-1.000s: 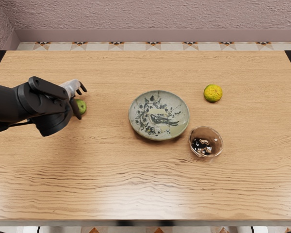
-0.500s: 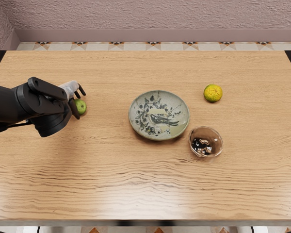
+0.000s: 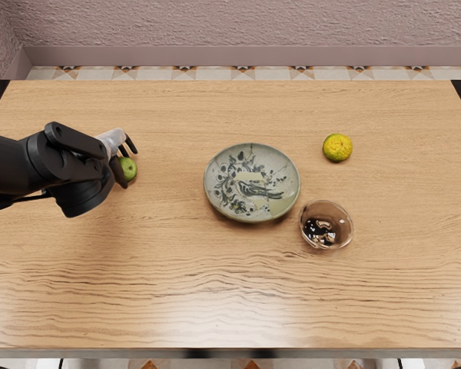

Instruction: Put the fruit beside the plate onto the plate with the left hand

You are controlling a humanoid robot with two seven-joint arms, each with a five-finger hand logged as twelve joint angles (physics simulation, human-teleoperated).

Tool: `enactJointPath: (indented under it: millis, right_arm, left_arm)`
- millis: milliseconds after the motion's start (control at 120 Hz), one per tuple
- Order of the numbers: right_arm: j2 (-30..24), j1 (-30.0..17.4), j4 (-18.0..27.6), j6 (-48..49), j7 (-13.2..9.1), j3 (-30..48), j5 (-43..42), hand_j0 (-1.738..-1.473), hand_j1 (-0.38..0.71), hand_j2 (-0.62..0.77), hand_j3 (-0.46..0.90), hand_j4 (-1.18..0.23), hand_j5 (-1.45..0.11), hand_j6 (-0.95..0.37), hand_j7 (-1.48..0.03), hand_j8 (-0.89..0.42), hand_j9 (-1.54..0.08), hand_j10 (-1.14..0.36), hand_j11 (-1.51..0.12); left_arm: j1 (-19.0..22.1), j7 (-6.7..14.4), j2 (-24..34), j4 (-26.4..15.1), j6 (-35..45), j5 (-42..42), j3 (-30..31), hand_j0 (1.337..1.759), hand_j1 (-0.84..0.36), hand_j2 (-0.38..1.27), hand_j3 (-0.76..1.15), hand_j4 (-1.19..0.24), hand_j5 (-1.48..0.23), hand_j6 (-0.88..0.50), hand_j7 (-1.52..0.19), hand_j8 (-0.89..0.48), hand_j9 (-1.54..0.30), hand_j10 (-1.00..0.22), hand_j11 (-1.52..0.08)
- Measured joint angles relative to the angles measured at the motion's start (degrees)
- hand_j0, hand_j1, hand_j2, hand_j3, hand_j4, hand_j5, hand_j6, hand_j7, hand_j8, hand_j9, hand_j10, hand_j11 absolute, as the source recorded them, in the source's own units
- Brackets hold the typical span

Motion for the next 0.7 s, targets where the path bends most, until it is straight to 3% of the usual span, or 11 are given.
enactJointPath:
  millis: [700]
  right_arm:
    - [0.00, 0.00, 0.01, -0.01, 0.00, 0.00, 0.00, -1.658, -0.35, 0.00, 0.00, 0.00, 0.00, 0.00, 0.00, 0.00, 0.00, 0.00, 0.00]
  left_arm:
    - [-0.44, 0.00, 0.00, -1.38, 0.11, -0.78, 0.06, 1.658, -0.21, 0.09, 0.00, -0.47, -0.61, -0.47, -0.61, -0.47, -0.61, -0.47, -0.61]
